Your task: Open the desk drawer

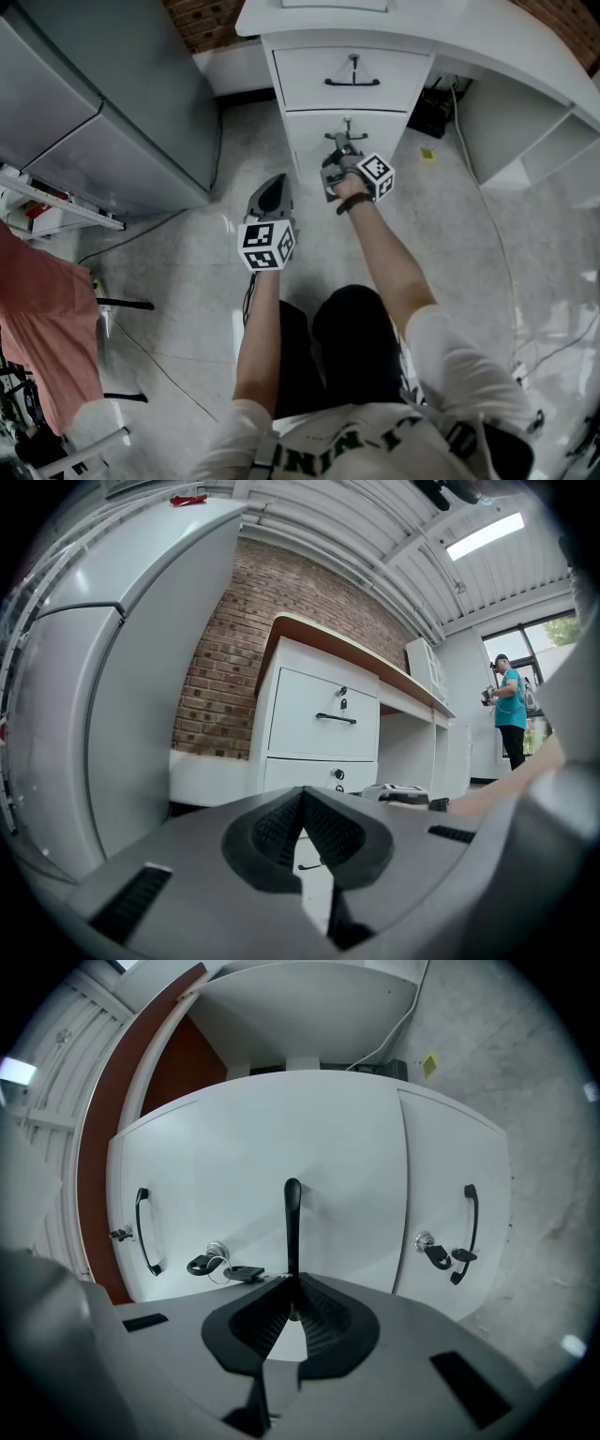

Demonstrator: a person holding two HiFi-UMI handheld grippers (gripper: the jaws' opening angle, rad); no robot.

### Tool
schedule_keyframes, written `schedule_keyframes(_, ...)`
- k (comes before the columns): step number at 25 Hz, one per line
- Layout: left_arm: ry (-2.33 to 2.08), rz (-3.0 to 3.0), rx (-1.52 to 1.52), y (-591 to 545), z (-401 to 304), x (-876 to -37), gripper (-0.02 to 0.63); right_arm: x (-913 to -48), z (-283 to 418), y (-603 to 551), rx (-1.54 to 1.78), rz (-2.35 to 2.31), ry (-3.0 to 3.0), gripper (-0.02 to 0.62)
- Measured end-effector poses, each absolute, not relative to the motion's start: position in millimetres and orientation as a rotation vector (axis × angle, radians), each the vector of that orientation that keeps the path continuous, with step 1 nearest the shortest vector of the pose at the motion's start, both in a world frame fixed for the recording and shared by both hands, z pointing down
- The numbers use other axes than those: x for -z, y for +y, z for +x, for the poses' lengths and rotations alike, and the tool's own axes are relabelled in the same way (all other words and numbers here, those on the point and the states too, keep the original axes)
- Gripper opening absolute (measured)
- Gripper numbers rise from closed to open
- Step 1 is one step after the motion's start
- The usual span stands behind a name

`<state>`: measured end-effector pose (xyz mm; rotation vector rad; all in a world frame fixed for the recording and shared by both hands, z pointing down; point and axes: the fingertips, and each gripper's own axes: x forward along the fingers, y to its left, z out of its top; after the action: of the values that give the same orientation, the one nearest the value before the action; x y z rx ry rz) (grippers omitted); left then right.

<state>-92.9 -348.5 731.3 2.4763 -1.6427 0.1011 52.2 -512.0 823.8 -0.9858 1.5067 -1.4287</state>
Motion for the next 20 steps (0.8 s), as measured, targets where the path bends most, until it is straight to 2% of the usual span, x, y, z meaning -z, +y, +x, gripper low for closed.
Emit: schedule_keyframes(20,-1.648,2.539,-0.058,-343,-78,-705,-0.003,-827,55,-481,1.468,-1.029,1.473,0.020)
